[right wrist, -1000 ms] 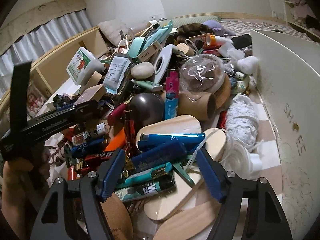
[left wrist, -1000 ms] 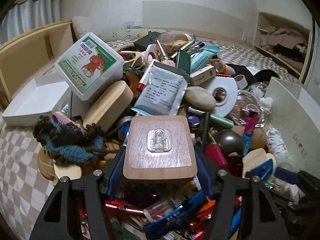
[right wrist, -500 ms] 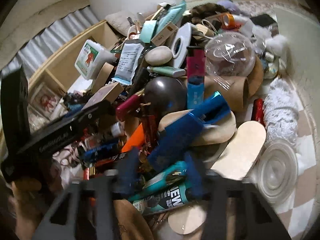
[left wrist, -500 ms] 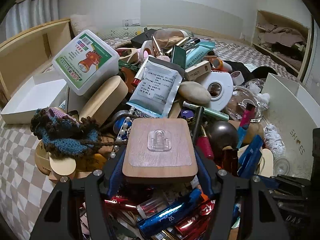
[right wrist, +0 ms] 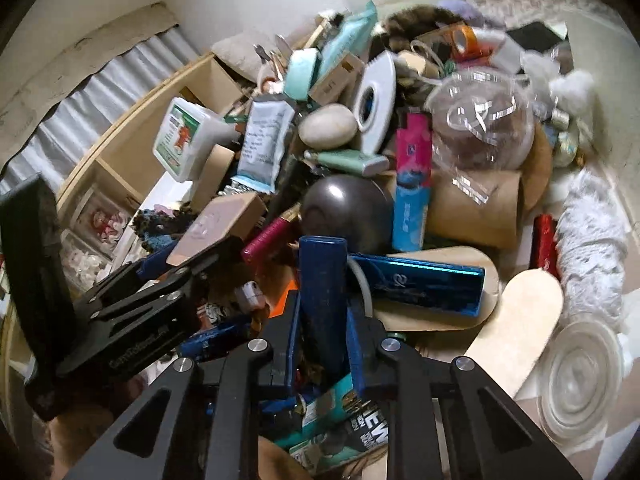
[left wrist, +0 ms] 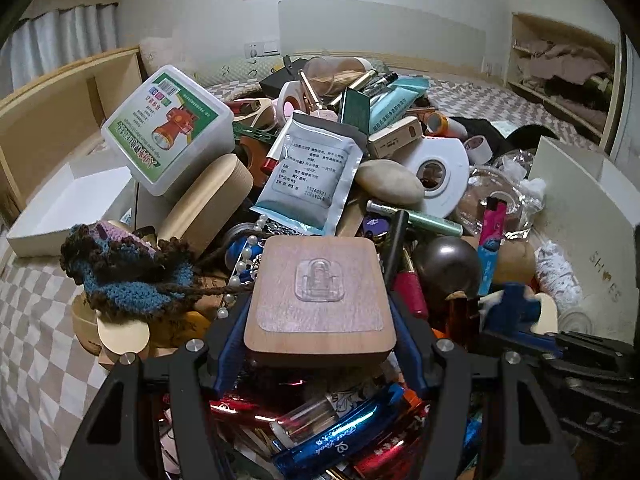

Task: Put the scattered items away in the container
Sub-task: 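Grasp the blue tube with the right tool while the left tool grips the wooden pad, then carry the wooden pad and blue tube over the white box with both tools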

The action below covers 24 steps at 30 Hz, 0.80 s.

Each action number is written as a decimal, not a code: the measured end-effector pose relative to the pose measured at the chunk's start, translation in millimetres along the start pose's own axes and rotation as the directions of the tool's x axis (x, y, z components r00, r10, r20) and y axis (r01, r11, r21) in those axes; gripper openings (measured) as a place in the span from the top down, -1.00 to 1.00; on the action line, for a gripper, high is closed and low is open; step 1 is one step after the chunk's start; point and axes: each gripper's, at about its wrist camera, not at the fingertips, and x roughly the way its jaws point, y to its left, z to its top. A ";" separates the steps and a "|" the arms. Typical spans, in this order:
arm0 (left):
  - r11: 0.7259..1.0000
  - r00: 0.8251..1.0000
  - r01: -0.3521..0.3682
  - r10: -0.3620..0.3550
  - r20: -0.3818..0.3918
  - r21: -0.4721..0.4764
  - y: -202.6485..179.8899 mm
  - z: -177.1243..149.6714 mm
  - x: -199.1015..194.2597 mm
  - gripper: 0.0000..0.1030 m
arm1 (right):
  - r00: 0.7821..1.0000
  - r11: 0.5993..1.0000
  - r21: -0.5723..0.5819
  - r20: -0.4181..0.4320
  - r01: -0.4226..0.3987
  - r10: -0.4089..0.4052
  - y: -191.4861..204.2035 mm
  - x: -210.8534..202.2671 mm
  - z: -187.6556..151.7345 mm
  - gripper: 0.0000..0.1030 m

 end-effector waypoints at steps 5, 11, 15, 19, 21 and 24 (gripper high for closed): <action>1.000 1.000 -0.008 0.008 0.002 0.006 -1.8 -0.1 -0.4 -0.25 | 0.987 0.997 0.038 0.154 -0.061 0.054 -7.9 -40.5 7.4 0.57; 1.000 1.000 -0.002 0.002 0.000 -0.005 -3.8 -2.9 -1.0 -0.25 | 0.980 0.996 0.044 0.184 -0.077 0.068 -17.2 -50.7 13.8 0.57; 1.000 1.000 0.001 -0.001 0.000 -0.007 -5.3 -3.8 -0.5 -0.24 | 0.995 0.996 0.071 0.087 -0.045 0.039 -24.8 -32.5 4.8 0.57; 1.000 1.000 0.008 -0.008 0.000 -0.012 -4.5 -3.1 0.2 -0.24 | 0.995 1.000 0.022 0.101 -0.018 0.015 -11.3 -33.5 1.8 0.57; 1.000 1.000 0.014 -0.014 0.004 -0.024 -3.9 -3.3 -0.8 -0.24 | 0.991 1.000 -0.005 0.130 -0.006 0.006 -3.8 -39.3 1.1 0.57; 0.999 0.999 0.032 -0.032 0.009 -0.041 -0.8 -1.7 -3.7 -0.24 | 0.982 1.000 -0.005 0.190 -0.010 0.010 -2.6 -54.9 6.4 0.57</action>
